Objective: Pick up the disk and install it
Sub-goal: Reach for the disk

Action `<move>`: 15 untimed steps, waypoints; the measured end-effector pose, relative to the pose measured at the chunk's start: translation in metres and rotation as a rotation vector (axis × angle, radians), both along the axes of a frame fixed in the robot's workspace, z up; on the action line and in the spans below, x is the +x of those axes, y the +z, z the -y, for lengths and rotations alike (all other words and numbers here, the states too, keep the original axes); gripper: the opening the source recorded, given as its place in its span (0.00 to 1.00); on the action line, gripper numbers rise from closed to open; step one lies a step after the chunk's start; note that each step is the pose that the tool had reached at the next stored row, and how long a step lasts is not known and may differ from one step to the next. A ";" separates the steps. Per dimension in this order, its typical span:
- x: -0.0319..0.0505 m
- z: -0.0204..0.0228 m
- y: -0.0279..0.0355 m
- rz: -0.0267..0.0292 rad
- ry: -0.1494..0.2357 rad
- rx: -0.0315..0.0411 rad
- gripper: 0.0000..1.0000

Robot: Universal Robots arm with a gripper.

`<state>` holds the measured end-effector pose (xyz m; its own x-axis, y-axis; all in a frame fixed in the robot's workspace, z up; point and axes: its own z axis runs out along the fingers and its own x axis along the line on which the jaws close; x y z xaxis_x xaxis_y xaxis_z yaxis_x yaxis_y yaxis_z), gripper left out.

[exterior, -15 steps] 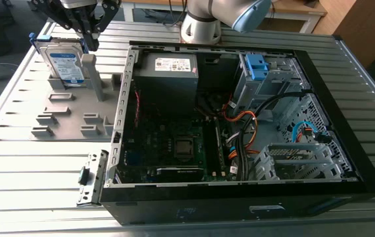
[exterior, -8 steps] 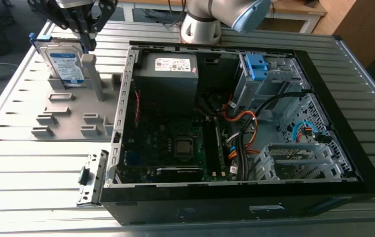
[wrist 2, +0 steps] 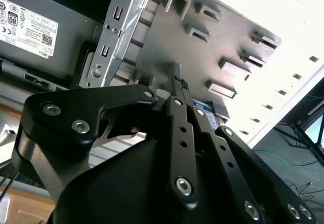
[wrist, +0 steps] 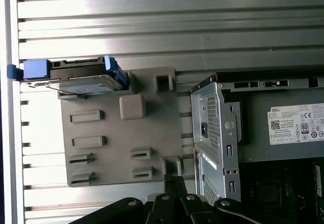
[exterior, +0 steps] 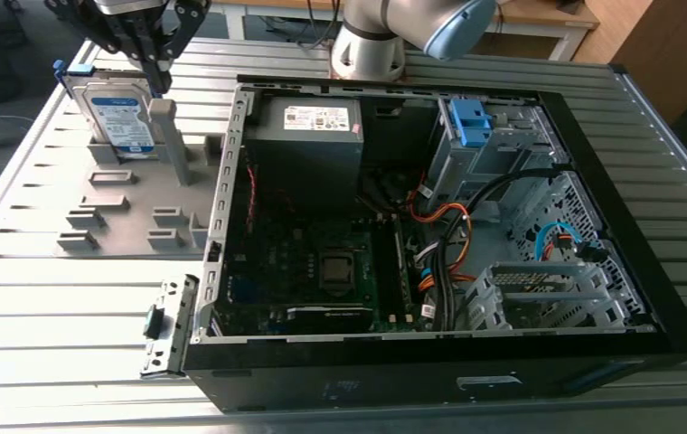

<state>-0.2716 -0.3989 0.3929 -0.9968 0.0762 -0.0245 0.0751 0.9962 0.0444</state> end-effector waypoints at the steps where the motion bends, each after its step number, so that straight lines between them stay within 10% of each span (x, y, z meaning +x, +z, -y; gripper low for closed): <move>1: -0.0006 0.0000 0.0000 0.0000 0.000 0.0000 0.11; 15: -0.0091 0.0000 0.0000 0.0000 0.000 0.0000 0.11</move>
